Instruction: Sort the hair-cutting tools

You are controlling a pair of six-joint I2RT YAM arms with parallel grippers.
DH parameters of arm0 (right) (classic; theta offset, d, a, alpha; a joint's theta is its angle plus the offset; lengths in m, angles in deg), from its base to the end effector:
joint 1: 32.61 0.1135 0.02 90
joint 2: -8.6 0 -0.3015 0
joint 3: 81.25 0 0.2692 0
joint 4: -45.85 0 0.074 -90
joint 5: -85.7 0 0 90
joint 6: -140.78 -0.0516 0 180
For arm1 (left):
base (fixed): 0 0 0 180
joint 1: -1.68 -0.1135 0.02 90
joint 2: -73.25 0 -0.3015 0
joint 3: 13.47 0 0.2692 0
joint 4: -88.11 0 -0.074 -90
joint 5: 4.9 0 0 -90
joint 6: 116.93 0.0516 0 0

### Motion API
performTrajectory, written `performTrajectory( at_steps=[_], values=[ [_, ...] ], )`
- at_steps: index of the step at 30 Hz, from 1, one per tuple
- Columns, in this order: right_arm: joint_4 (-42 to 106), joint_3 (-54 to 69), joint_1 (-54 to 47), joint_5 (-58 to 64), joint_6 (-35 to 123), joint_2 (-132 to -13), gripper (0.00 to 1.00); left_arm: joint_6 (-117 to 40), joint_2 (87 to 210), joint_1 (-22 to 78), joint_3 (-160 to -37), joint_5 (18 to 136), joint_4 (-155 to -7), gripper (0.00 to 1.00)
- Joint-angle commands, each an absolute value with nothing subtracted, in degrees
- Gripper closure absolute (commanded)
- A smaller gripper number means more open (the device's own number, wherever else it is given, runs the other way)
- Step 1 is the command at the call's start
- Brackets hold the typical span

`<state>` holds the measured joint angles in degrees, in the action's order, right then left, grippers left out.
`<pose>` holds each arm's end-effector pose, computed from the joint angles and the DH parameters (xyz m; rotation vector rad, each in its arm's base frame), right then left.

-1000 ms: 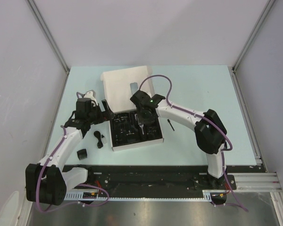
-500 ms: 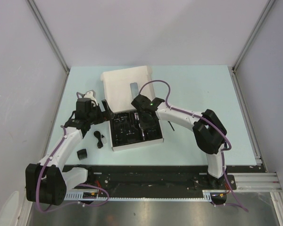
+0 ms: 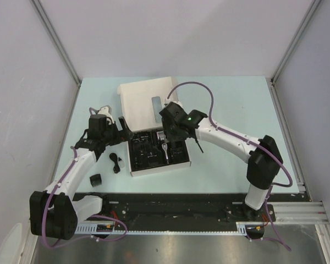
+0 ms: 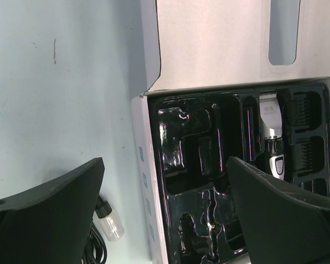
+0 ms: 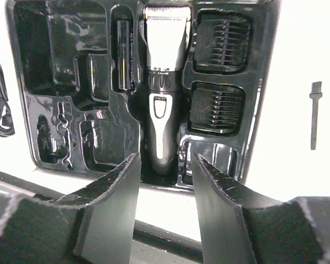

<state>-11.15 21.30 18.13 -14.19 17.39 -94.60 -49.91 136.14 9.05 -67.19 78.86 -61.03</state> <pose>0.2757 0.3233 0.2985 -0.3264 2.5700 0.3369 0.2416 -0.0369 0.2584 -0.2540 2.2825 -0.4008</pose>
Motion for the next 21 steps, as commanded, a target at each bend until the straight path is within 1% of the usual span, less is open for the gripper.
performTrajectory(
  at_steps=[1, 3, 4, 8, 11, 15, 17, 21],
  values=[
    [-11.85, 18.83, 15.39, -19.77, 17.82, -89.66, 0.52, -50.39, 135.57, 8.71, -69.95, 78.51, -60.02, 0.0],
    [-14.38, 17.24, 13.19, -20.03, 18.87, -90.1, 0.55, -50.39, 134.69, 8.71, -69.25, 78.6, -59.76, 0.0],
    [-14.92, 16.28, 11.0, -21.52, 19.66, -90.36, 0.56, -50.48, 134.6, 8.71, -68.81, 78.68, -59.76, 0.0],
    [-13.88, 10.31, 5.46, -22.94, 23.52, -88.26, 0.53, -49.69, 136.88, 8.71, -68.54, 79.3, -59.85, 0.0],
    [-8.09, 5.73, 1.15, -17.58, 28.44, -87.03, 0.51, -51.18, 136.18, 8.71, -68.72, 78.24, -59.93, 0.0],
    [-6.23, 5.29, -2.2, -11.71, 33.9, -90.36, 0.5, -53.46, 135.48, 8.62, -69.95, 77.99, -60.02, 0.0],
    [-5.44, 5.37, -2.99, -11.42, 35.74, -92.81, 0.5, -53.56, 135.65, 8.62, -70.3, 78.15, -60.11, 0.0],
    [-4.65, 5.37, -4.05, -9.23, 37.24, -95.37, 0.53, -52.59, 136.62, 8.62, -71.35, 77.72, -60.11, 0.0]
  ],
)
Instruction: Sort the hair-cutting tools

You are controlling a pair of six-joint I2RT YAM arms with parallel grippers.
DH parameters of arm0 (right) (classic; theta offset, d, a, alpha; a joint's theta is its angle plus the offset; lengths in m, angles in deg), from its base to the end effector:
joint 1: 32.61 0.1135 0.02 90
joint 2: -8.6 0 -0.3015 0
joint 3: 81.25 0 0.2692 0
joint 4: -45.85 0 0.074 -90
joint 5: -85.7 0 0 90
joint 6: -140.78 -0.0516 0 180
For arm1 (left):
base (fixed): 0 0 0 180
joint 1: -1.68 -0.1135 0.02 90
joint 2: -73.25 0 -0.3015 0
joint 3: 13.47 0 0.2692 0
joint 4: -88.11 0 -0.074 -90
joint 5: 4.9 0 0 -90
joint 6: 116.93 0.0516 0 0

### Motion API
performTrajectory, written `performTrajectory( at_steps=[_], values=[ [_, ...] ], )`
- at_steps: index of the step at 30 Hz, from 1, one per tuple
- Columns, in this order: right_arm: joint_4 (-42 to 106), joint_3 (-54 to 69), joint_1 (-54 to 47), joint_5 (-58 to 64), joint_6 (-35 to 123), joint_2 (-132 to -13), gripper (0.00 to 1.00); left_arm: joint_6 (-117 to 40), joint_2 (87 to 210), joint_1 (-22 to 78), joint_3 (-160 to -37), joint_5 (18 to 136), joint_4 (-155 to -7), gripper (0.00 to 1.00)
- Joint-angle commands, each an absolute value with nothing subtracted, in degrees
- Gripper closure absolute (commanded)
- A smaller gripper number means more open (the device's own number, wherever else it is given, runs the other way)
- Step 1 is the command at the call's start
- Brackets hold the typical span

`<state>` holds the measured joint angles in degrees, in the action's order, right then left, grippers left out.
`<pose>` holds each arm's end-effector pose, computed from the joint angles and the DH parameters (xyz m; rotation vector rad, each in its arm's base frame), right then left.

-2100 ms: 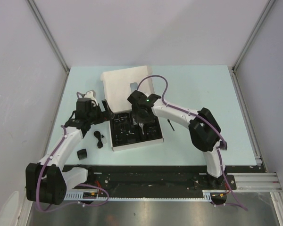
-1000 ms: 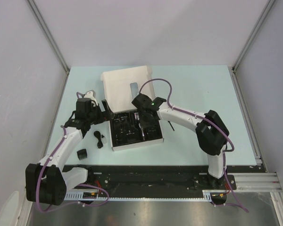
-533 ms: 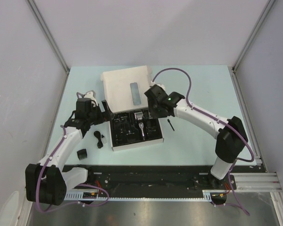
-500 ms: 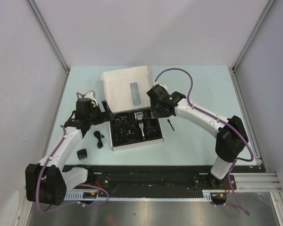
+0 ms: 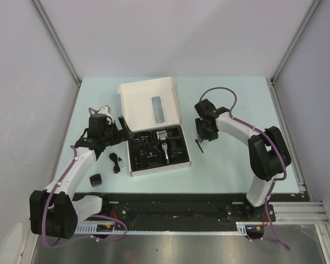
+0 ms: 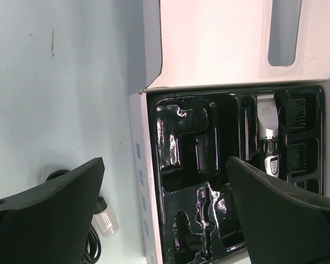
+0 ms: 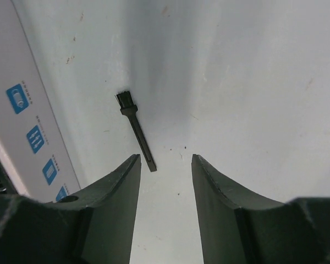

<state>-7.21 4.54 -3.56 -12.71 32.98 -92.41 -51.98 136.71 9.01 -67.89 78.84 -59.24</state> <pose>0.3390 0.1797 0.2226 -0.2298 2.7270 0.0241 0.2420 -0.0368 0.2576 -0.3022 2.3091 -0.4134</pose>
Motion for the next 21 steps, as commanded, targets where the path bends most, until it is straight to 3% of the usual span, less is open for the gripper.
performTrajectory(
  at_steps=[1, 14, 21],
  values=[
    [-4.38, 5.29, -3.88, -8.96, 37.59, -95.64, 0.53, -52.5, 136.44, 8.62, -71.35, 77.11, -60.11, 0.0],
    [-2.8, 5.29, -1.24, -10.36, 36.45, -100.56, 0.57, -50.48, 136.27, 8.62, -72.14, 76.31, -60.2, 0.0],
    [-3.24, 5.29, -1.24, -10.72, 36.89, -101.79, 0.66, -50.3, 137.15, 8.62, -72.76, 75.87, -60.11, 0.0]
  ],
)
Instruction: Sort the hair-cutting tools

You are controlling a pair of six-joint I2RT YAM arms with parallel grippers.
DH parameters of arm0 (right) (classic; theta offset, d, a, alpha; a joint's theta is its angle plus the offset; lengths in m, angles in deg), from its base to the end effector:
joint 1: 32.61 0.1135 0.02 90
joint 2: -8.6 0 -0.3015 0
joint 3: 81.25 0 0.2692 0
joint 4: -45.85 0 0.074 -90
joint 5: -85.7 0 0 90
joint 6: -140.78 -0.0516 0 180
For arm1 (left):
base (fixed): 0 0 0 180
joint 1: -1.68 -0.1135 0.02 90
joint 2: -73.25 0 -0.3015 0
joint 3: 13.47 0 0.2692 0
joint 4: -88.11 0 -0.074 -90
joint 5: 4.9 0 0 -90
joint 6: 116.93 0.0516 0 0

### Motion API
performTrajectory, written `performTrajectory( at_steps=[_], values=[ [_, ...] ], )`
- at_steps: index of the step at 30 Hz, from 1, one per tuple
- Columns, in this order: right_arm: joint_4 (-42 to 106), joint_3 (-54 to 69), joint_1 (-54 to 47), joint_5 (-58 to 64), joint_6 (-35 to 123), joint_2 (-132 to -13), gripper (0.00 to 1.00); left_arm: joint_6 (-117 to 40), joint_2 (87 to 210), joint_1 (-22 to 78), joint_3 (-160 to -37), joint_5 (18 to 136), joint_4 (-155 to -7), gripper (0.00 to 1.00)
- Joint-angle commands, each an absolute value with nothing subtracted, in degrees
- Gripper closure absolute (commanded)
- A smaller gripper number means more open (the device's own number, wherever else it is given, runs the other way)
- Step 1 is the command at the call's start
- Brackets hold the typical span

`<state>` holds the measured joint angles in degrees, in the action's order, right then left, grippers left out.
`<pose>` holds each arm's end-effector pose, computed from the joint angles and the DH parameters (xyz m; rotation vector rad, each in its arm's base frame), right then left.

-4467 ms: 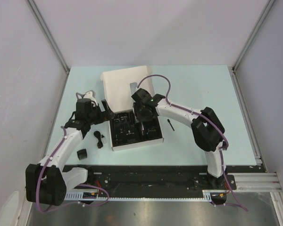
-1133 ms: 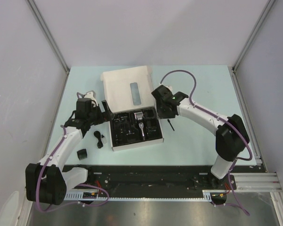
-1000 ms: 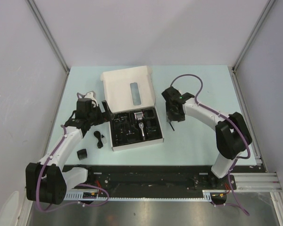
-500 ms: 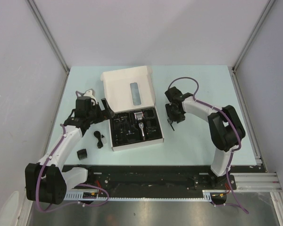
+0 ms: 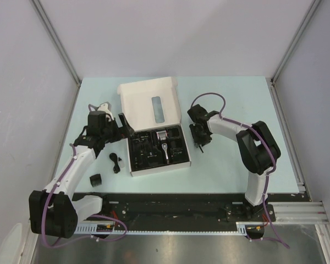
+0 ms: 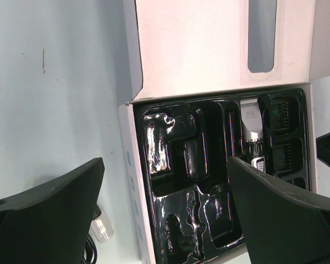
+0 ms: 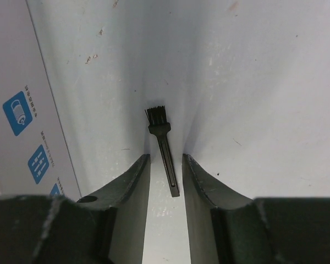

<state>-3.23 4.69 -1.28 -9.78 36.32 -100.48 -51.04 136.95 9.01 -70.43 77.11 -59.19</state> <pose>0.3480 0.2061 0.1733 -0.3926 2.7912 0.0473 0.2474 -0.0391 0.2727 -0.2593 2.2759 -0.4468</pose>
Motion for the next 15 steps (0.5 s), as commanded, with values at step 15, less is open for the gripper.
performTrajectory(
  at_steps=[15],
  values=[
    [-5.96, 5.37, -0.1, -12.92, 36.81, -103.11, 0.91, -49.86, 136.27, 8.62, -72.5, 75.87, -60.11, 0.0]
  ],
)
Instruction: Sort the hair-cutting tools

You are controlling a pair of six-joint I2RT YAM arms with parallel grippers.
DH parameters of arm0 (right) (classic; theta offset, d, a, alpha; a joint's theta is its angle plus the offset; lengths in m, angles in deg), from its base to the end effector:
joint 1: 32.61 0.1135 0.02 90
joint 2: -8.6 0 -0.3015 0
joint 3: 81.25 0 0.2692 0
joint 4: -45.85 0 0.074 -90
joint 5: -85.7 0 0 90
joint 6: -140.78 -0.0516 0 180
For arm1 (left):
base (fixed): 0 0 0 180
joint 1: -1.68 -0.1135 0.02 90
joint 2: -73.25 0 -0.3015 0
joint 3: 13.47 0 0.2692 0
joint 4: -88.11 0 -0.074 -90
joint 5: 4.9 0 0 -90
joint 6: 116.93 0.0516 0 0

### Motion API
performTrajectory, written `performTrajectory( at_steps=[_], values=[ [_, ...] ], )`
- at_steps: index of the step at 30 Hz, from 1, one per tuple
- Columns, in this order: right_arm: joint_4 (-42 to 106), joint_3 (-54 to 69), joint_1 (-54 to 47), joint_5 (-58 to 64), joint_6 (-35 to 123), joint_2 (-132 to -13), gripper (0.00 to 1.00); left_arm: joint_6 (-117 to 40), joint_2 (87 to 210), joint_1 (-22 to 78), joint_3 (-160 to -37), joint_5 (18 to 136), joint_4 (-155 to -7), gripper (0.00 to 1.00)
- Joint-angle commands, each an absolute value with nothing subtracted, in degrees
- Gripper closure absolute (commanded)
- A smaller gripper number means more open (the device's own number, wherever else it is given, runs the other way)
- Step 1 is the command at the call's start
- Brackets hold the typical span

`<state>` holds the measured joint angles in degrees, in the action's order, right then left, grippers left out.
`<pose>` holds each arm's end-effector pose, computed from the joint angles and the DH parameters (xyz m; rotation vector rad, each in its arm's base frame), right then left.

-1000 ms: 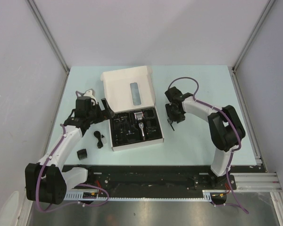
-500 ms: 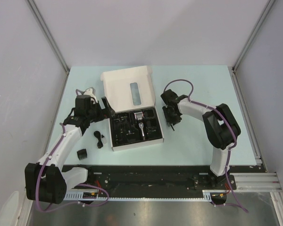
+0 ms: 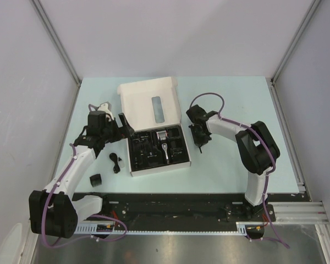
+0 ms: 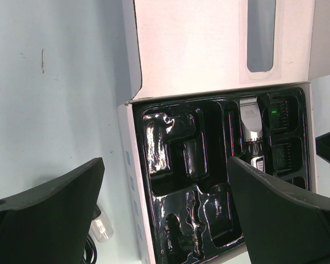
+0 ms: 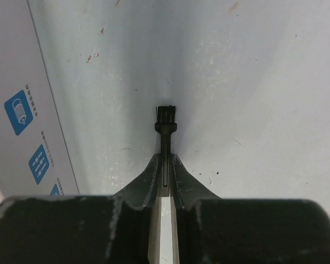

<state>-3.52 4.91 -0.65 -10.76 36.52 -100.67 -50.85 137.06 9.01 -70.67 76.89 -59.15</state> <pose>0.3465 0.2094 0.1730 -0.4091 2.7868 0.0242 0.2481 -0.0393 0.2738 -0.2532 2.2750 -0.4497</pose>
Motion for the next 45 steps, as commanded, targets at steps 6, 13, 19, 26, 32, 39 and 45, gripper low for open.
performTrajectory(
  at_steps=[6, 13, 19, 26, 32, 39, 45],
  values=[
    [-5.35, 5.37, 0.26, -13.44, 36.1, -102.23, 0.97, -49.69, 136.27, 8.62, -72.67, 75.87, -60.11, 0.0],
    [-5.43, 5.37, 0.43, -13.8, 35.22, -99.6, 0.97, -49.69, 136.27, 8.62, -72.67, 75.7, -60.2, 0.0],
    [-6.14, 6.08, 0.35, -13.36, 34.17, -95.91, 0.97, -49.78, 136.36, 8.62, -72.76, 75.52, -60.2, 0.0],
    [-8.42, 7.75, 0.52, -13.18, 32.85, -92.74, 0.97, -49.6, 136.62, 8.62, -72.5, 76.13, -60.2, 0.0],
    [-10.88, 11.43, 1.57, -11.78, 30.57, -88.88, 0.97, -50.13, 135.65, 8.62, -69.52, 77.36, -59.85, 0.0],
    [-10.54, 16.01, 5.43, -8.35, 27.49, -85.88, 0.97, -52.58, 134.86, 8.53, -66.52, 79.72, -58.45, 0.03],
    [-5.89, 17.59, 10.01, -4.83, 27.57, -85.44, 0.96, -55.84, 136.26, 5.9, -66.17, 83.69, -55.02, 0.23]
  ],
)
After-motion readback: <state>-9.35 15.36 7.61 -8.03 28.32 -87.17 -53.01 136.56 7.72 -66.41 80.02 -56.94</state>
